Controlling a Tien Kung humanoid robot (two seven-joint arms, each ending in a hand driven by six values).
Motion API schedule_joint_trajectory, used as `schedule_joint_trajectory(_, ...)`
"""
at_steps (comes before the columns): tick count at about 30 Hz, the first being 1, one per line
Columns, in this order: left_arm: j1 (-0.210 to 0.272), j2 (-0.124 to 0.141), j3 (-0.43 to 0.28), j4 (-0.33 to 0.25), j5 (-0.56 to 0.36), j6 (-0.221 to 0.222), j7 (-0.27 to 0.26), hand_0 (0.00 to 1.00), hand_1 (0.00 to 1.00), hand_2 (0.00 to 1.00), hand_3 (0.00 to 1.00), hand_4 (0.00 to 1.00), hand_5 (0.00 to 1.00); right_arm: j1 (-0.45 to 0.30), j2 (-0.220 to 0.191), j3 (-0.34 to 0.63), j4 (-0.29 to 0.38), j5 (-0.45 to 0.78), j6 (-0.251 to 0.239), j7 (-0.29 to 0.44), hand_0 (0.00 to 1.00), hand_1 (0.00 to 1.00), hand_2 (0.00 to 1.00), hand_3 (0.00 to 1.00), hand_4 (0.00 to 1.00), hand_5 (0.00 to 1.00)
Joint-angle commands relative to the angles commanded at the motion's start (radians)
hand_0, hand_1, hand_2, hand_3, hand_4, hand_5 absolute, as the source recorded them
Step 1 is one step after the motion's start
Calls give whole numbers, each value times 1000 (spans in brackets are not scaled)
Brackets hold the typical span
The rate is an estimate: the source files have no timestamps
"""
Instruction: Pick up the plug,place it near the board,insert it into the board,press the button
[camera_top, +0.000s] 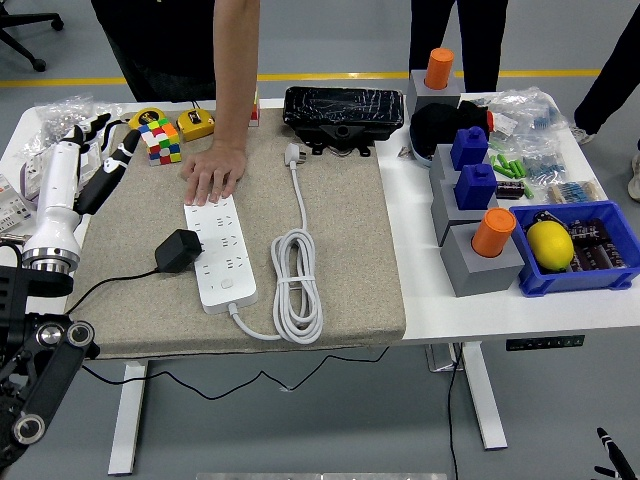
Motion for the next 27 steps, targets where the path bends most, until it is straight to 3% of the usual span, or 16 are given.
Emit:
schedule_joint_trajectory(1,24,3,18,-43,39,-10,40,864,927,910,874,998,998,-1,0,0,0,-1,0,0,808,750,730,769,998,998)
schedule_joint_trajectory(2,37,5,26,-73,67,-14,66,856,886,849,827,998,998,-2,0,0,0,-1,1,0,807,750,730,768,998,998)
schedule_joint_trajectory(5,84,29,81,-171,154,-59,155,856,886,849,827,998,998,-2,0,3,0,-5,1,-1,807,750,730,768,998,998)
schedule_joint_trajectory(11,114,64,140,-174,267,-187,318,869,894,853,830,998,998,6,-5,-4,0,4,0,1,807,750,730,769,998,998)
schedule_joint_trajectory(16,107,76,150,-174,271,-299,423,870,902,864,841,998,998,8,-7,-2,0,3,0,0,808,750,730,769,998,998)
schedule_joint_trajectory(21,108,78,150,-174,261,-356,439,872,913,875,849,998,998,5,-7,0,0,2,0,0,808,750,730,769,998,998)
schedule_joint_trajectory(27,107,80,162,-174,243,-375,439,860,900,867,848,998,998,5,-8,0,0,1,0,0,807,751,730,769,998,998)
